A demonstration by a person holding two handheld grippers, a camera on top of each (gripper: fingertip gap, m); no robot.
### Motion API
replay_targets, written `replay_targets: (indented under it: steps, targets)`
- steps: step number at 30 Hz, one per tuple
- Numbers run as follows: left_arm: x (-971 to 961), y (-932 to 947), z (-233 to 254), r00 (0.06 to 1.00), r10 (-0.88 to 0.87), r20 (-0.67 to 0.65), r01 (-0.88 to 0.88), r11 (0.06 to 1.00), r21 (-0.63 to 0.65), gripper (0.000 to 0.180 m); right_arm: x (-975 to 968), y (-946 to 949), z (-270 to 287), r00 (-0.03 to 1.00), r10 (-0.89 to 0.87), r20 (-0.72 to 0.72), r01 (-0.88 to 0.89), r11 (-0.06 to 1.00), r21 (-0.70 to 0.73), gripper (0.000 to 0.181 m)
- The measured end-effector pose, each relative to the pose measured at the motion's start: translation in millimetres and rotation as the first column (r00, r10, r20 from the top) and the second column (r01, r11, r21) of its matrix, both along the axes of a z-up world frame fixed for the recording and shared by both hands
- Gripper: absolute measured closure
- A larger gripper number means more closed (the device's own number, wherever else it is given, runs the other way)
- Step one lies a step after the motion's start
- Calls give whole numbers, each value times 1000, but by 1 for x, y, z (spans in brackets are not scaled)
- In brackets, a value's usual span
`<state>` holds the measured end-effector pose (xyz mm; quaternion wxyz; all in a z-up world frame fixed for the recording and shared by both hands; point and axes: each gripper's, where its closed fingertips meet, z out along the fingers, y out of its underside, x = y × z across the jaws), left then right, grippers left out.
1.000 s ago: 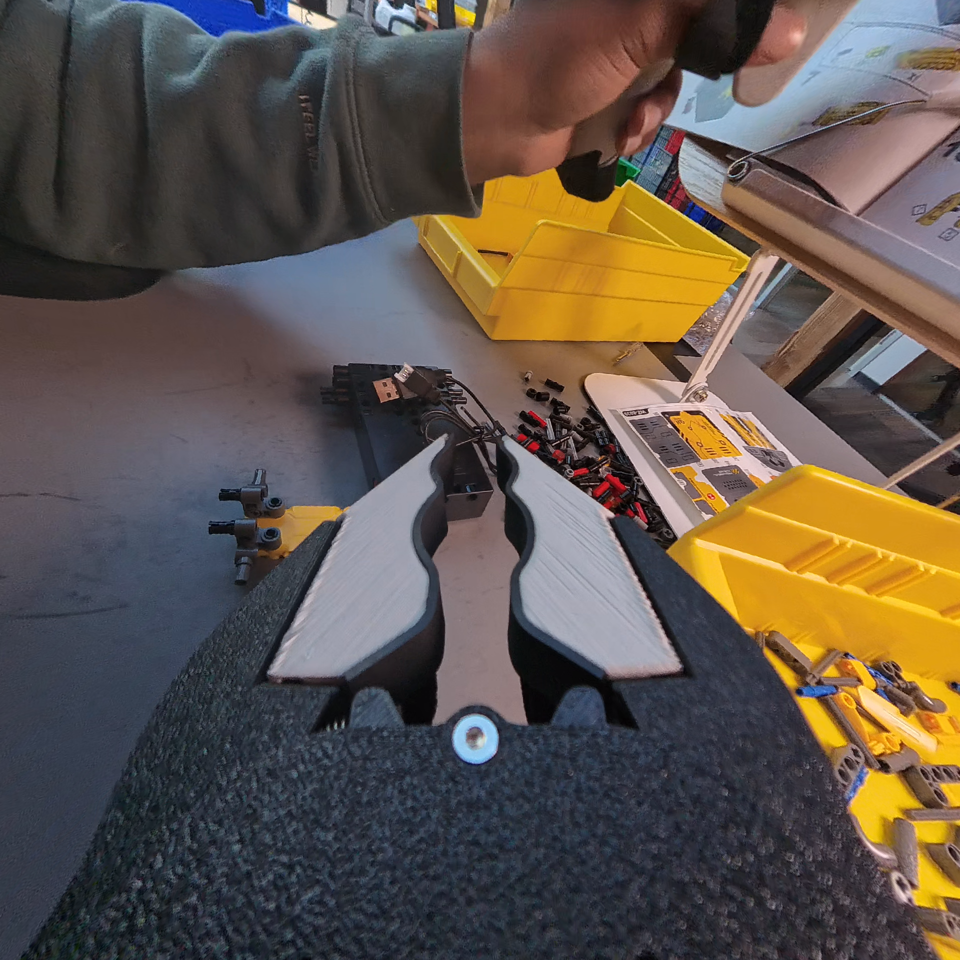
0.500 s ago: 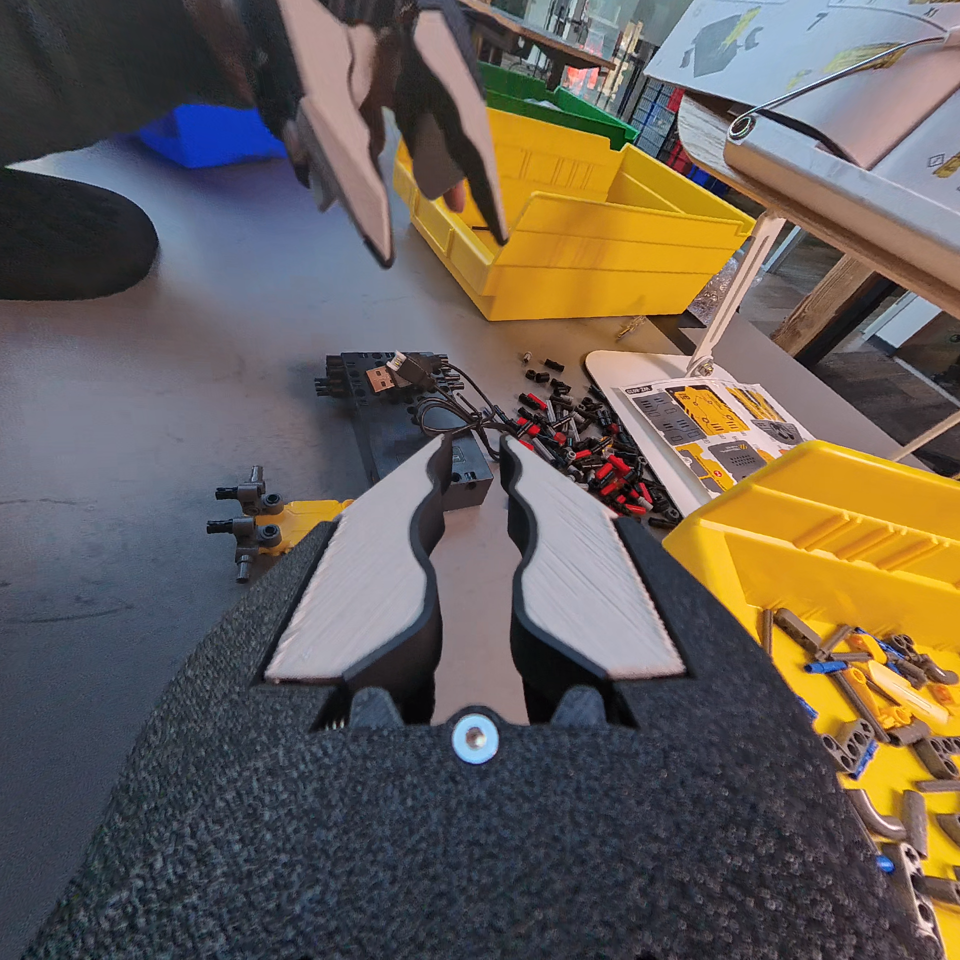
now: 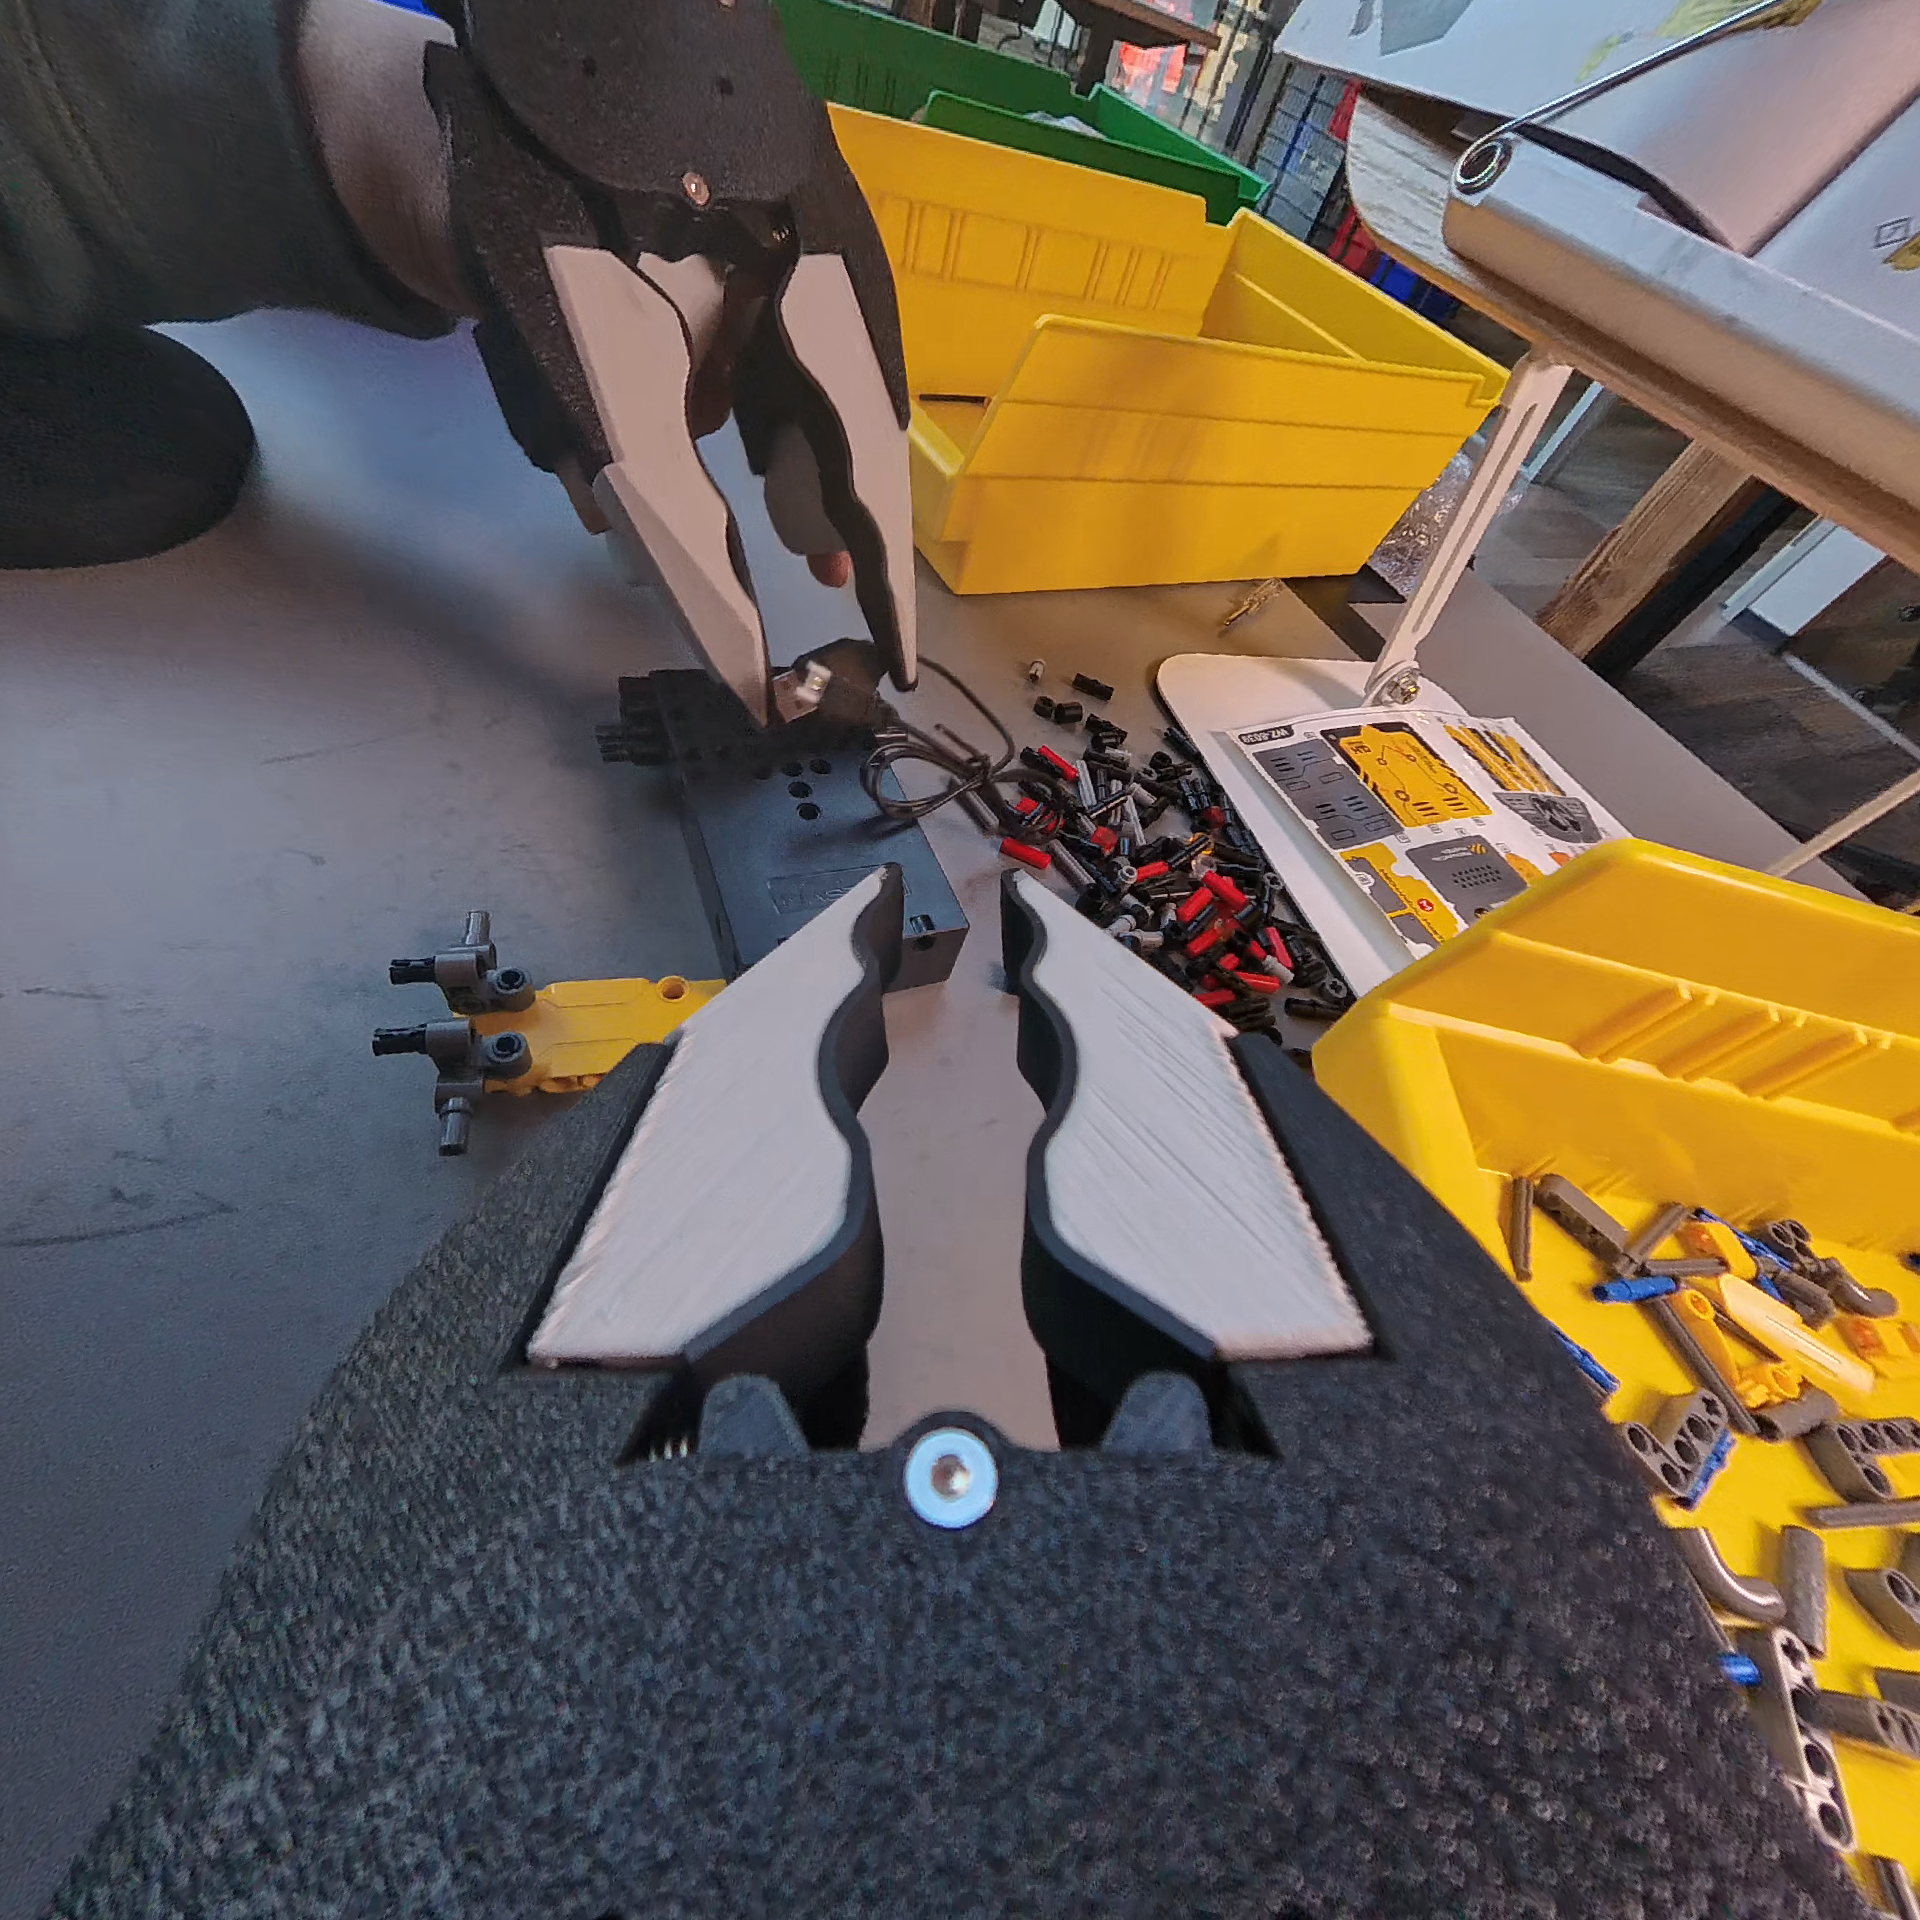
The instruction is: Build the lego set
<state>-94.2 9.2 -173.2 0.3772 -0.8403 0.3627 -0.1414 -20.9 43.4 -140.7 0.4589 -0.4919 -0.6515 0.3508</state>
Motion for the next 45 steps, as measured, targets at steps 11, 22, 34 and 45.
replay_targets:
  steps: [11, 22, 34, 45]
  targets:
    - [-45, 8, 39, 984, 177, -9, -174, 974, 144, 176, -1, -5, -5, 999, 15, 28, -16, 999, 36, 164]
    - [-38, 52, -16, 901, 218, -374, -270, 958, -92, 155, 1, -6, -6, 999, 18, 36, -20, 999, 51, 164]
    - [-50, 62, 52, 880, 366, -303, -346, 931, 119, 176, 5, -10, 7, 999, 38, 2, -38, 998, 54, 164]
    - [-137, 135, 62, 602, 416, -682, -299, 909, 291, 176, 8, -8, 16, 999, 26, -21, -25, 997, 77, 164]
